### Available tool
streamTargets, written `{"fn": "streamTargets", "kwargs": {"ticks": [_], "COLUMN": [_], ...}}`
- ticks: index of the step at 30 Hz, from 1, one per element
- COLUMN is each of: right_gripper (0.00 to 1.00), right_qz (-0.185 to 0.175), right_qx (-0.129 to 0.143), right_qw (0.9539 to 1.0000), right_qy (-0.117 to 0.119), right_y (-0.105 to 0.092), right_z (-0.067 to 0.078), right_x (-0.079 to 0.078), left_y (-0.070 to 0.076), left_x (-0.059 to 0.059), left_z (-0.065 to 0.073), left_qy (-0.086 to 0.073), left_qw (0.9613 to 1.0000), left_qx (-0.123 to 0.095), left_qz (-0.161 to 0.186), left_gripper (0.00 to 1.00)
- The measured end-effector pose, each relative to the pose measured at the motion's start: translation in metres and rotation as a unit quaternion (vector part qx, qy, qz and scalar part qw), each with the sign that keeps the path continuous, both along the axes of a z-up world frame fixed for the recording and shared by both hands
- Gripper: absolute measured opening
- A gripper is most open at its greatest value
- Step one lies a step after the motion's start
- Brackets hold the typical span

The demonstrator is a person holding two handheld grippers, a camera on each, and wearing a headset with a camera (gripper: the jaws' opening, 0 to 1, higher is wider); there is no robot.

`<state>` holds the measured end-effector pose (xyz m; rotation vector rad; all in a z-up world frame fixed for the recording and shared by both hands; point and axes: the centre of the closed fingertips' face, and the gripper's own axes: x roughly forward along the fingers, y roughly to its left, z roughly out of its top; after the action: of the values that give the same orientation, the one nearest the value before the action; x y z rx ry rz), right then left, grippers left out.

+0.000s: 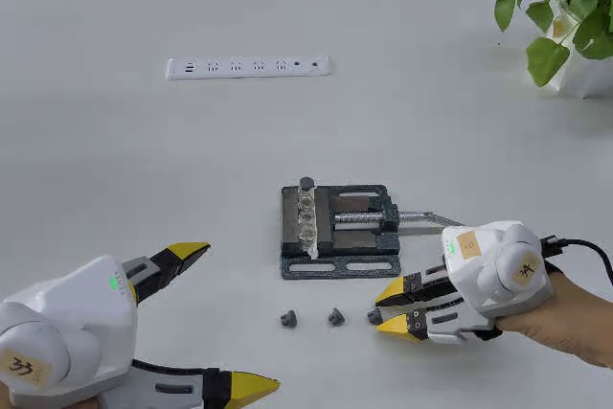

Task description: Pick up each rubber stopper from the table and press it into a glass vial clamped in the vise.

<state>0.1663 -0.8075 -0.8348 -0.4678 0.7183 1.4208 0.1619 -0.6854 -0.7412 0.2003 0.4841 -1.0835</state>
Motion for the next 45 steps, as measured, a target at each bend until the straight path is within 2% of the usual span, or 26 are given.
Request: {"fn": "streamTargets", "kwargs": {"ticks": [17,22,28,32,43,45], "right_gripper": [0.07,0.07,0.07,0.07,0.07,0.07], "right_qz": [-0.007,-0.012,-0.014,-0.017,-0.001,0.001], "right_qx": [-0.004,0.001,0.015,0.027,0.074,0.079], "right_qw": [1.0000,0.9999,0.9996,0.9991,0.9954,0.9949], "right_qy": [0.002,-0.002,-0.017,-0.030,-0.061,-0.064], "right_y": [0.000,0.001,0.006,0.008,0.033,0.036], "right_z": [0.001,0.011,0.035,0.053,0.115,0.123], "right_x": [-0.001,-0.002,0.001,0.004,0.003,0.003], "left_y": [-0.003,-0.007,-0.014,-0.018,-0.036,-0.039], "left_x": [0.001,0.001,0.004,0.007,0.013,0.014], "left_z": [-0.001,0.001,0.008,0.015,0.055,0.062], "left_qy": [-0.002,-0.005,-0.015,-0.023,-0.056,-0.062], "left_qw": [1.0000,0.9999,0.9997,0.9994,0.9967,0.9959], "left_qx": [-0.005,-0.009,-0.016,-0.020,-0.050,-0.056], "left_qz": [-0.004,-0.007,-0.013,-0.014,-0.031,-0.034], "left_gripper": [0.96,0.95,0.92,0.87,0.66,0.61]}}
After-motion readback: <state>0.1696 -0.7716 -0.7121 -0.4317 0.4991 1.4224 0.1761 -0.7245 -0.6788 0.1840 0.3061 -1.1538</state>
